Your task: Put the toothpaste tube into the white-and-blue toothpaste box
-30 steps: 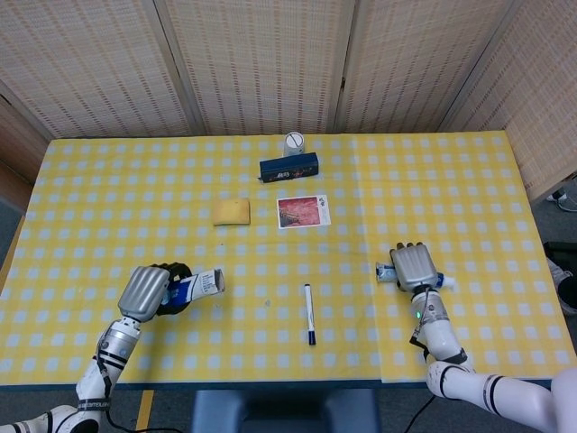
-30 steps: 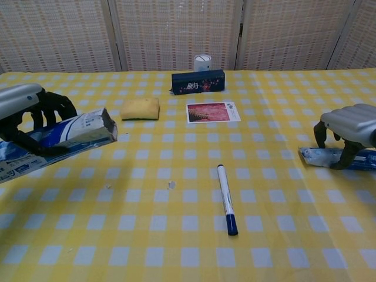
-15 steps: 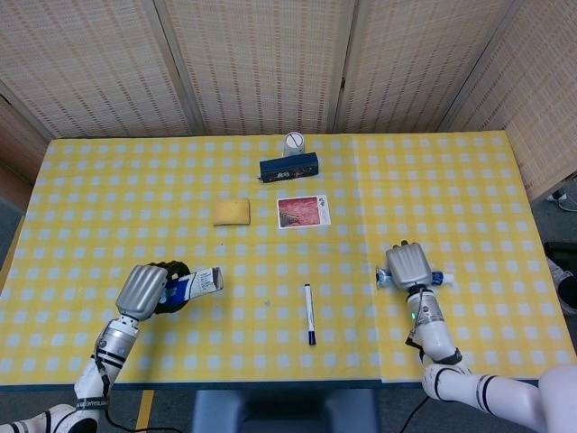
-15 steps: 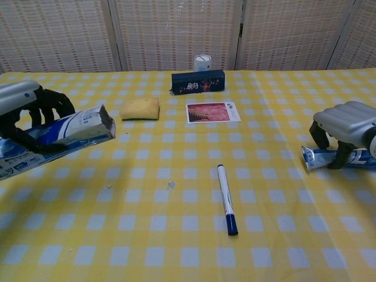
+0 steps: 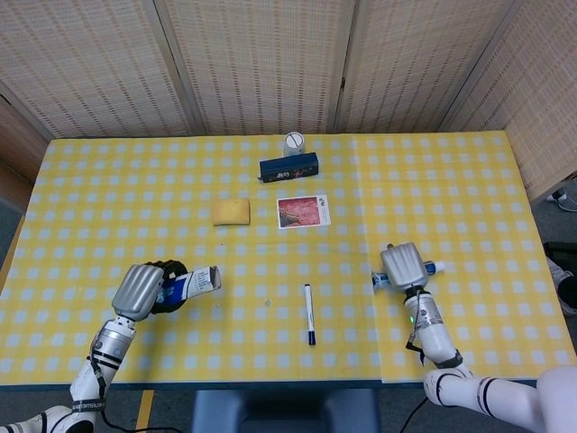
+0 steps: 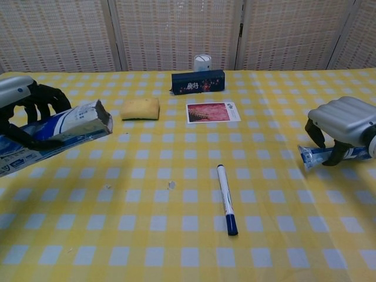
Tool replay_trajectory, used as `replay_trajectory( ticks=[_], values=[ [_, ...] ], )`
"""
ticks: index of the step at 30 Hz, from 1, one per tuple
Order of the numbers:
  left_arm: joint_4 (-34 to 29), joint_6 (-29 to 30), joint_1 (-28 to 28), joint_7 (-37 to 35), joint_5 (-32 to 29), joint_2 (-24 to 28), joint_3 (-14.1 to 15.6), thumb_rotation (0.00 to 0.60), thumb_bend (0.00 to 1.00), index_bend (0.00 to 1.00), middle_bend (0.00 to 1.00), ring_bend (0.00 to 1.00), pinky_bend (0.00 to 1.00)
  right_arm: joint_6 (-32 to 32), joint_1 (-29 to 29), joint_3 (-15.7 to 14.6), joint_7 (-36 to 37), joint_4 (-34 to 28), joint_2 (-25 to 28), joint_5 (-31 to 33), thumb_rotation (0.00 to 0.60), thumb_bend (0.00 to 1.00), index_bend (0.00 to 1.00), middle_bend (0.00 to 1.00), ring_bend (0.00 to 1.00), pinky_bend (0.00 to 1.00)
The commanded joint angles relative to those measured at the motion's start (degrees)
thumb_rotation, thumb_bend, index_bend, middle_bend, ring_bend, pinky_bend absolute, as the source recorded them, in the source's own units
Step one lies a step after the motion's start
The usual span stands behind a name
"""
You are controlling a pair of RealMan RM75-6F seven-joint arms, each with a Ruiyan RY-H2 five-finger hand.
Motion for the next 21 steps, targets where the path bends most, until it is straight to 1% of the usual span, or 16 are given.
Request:
replay_trajectory(
  ticks=[1,6,11,15,16,18,19,21],
  values=[
    [-0.3,0.4,0.2,0.2,0.2,0.1,0.0,0.600,0.35,0.58,0.65,0.53,0.57,0.9,-0.6,0.4,4.2,-1.1,1.4,-3.0,0.600,0.38,0.72,0.53,0.71,0.74],
    [-0.9,0.9,0.5,0.9,0.5,0.2,0.2,0.600,0.35,0.58,0.65,0.53,0.57,1.3,-1.5,1.3,10.3,-3.6,4.0,-5.5,0.600,0.42,0.72,0.53,0.74,0.78],
    [-1.6,1.5,0.6,1.6,0.6,0.2,0.0,0.600,0.35,0.58,0.65,0.53,0.57,0.0,-2.4,2.5,18.1,-6.4,6.7,-6.6,0.600,0.43,0.72,0.53,0.77,0.81],
    [-2.3,2.1,0.9,2.3,1.1,0.5,0.1,0.600,0.35,0.58,0.65,0.53,0.57,-3.5,-3.1,4.0,28.6,-10.2,9.8,-6.2,0.600,0.43,0.72,0.53,0.77,0.81],
    [-2.4,2.2,0.9,2.3,1.1,0.6,0.1,0.600,0.35,0.58,0.65,0.53,0.57,-4.0,-3.2,4.2,30.1,-10.7,10.3,-6.4,0.600,0.43,0.72,0.53,0.77,0.81],
    [-2.7,2.3,1.1,2.3,1.2,0.8,0.3,0.600,0.35,0.58,0.65,0.53,0.57,-6.5,-3.4,4.9,36.3,-13.0,12.3,-6.8,0.600,0.43,0.72,0.53,0.77,0.82],
    [-2.7,2.1,1.1,2.0,0.9,0.8,0.2,0.600,0.35,0.58,0.65,0.53,0.57,-9.1,-3.3,5.3,40.9,-15.1,13.9,-6.6,0.600,0.43,0.72,0.53,0.77,0.82],
    [-2.6,1.1,1.0,1.6,-0.3,1.1,0.1,0.600,0.35,0.58,0.65,0.53,0.57,-13.2,-3.0,6.1,47.6,-18.0,16.8,-7.0,0.600,0.43,0.72,0.53,0.77,0.82]
  ],
)
